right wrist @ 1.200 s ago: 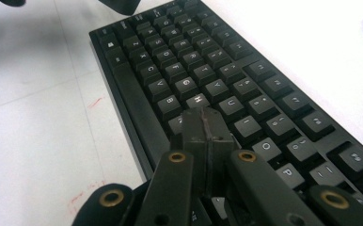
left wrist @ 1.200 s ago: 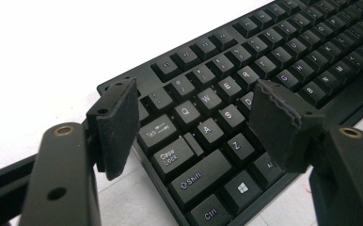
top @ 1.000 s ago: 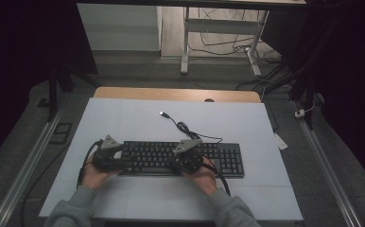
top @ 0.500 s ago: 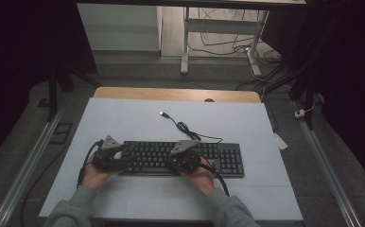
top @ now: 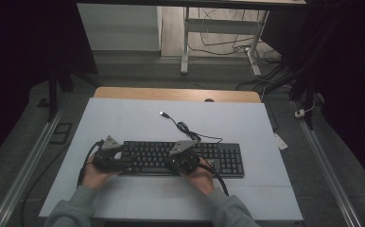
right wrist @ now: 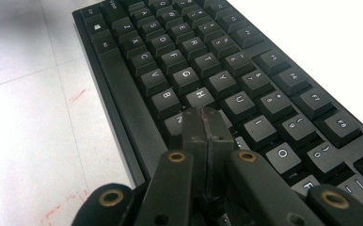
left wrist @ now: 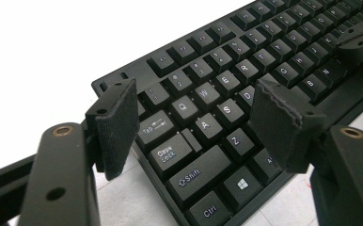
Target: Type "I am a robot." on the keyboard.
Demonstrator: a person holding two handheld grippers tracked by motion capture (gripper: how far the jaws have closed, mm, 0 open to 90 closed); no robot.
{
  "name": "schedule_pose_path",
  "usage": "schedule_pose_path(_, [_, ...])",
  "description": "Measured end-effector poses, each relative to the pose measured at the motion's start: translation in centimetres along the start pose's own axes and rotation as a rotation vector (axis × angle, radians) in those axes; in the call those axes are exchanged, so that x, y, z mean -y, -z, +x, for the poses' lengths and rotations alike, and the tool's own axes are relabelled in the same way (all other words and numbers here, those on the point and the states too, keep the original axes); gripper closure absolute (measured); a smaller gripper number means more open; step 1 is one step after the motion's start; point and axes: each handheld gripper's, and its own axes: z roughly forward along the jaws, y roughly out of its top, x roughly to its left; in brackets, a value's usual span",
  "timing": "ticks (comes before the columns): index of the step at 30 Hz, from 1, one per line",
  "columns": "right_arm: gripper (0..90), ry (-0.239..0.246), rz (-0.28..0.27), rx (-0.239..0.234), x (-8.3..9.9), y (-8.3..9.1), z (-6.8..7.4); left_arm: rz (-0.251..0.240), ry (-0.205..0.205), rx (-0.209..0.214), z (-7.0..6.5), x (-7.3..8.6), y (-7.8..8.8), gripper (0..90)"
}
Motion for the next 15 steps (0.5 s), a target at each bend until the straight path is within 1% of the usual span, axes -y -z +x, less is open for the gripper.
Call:
schedule_pose_path(2, [89.5,0.002,0.004,0.002,0.0,-0.1,0.0,0.001,0.000,0.001,0.0,0.0,0.0,32.6])
schedule_pose_path(3, [89.5,0.018,0.023,0.014,0.0,-0.1,0.1,0.002,0.000,0.000,0.0,0.0,0.0,32.5])
schedule_pose_path(9, [89.5,0.028,0.014,0.021,0.0,0.0,0.3,0.001,-0.001,-0.001,0.0,0.0,0.0,32.5])
schedule_pose_path(11, [89.5,0.016,-0.012,0.012,-0.1,0.3,0.3,0.002,-0.001,-0.002,0.1,0.1,0.0,32.5])
schedule_pose_path(12, [89.5,0.003,-0.040,0.009,-0.2,0.6,0.3,0.002,-0.001,-0.002,0.1,0.1,0.0,32.5])
schedule_pose_path(15, [89.5,-0.005,-0.055,0.011,-0.2,1.0,0.1,0.001,-0.001,-0.003,0.1,0.1,0.1,32.5])
